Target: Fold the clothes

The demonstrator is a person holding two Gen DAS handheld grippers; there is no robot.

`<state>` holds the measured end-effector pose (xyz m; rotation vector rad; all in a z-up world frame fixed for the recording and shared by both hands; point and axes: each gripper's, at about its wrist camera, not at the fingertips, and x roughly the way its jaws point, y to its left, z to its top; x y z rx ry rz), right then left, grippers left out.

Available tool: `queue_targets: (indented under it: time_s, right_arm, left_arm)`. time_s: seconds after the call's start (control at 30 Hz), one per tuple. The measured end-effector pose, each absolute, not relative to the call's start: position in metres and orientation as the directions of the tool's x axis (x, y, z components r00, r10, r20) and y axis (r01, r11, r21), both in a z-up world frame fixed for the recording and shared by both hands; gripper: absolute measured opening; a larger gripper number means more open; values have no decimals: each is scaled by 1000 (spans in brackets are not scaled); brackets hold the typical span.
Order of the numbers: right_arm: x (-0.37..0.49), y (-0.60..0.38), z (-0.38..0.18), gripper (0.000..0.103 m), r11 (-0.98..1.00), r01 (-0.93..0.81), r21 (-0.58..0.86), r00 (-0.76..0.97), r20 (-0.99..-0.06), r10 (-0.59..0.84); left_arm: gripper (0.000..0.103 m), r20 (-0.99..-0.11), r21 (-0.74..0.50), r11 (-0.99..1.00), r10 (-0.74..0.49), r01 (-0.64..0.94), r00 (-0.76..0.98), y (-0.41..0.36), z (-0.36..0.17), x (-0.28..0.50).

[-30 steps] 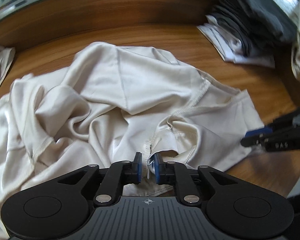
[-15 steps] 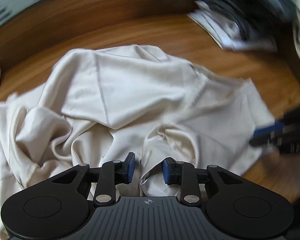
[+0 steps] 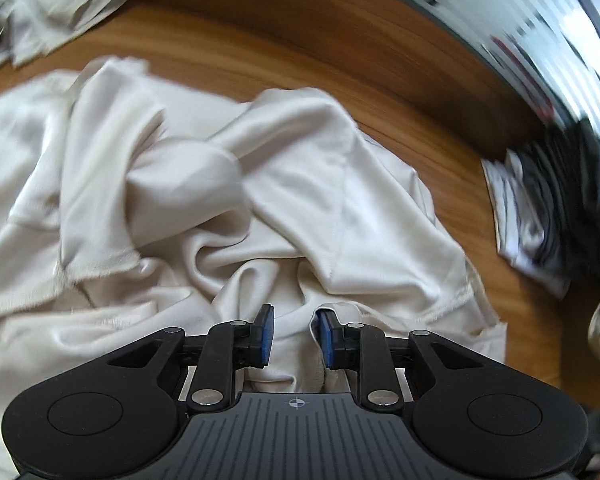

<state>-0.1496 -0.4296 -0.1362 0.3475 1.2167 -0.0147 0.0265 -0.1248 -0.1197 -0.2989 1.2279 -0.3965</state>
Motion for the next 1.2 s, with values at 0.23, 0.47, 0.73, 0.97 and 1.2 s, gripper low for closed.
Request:
queue_targets:
  time_s: [0.23, 0.47, 0.73, 0.97, 1.2]
  right_arm:
    - [-149, -428, -136, 23, 951, 189, 244, 348, -922, 167]
    - [-149, -427, -135, 23, 955, 182, 235, 345, -924, 162]
    - [-149, -426, -135, 24, 954, 185, 235, 353, -922, 159]
    - [-150, -426, -134, 24, 955, 180, 237, 355, -921, 162]
    - [-150, -426, -134, 24, 955, 178, 238, 355, -921, 164]
  left_arm:
    - [24, -840, -451, 892, -430, 15, 331, -100, -118, 29]
    - [26, -834, -492, 870, -481, 31, 270, -92, -107, 27]
    - [34, -826, -503, 845, -531, 180, 186, -137, -93, 8]
    - [33, -869, -407, 851, -473, 332, 147, -168, -99, 0]
    - [33, -905, -361, 836, -421, 414, 61, -171, -112, -16]
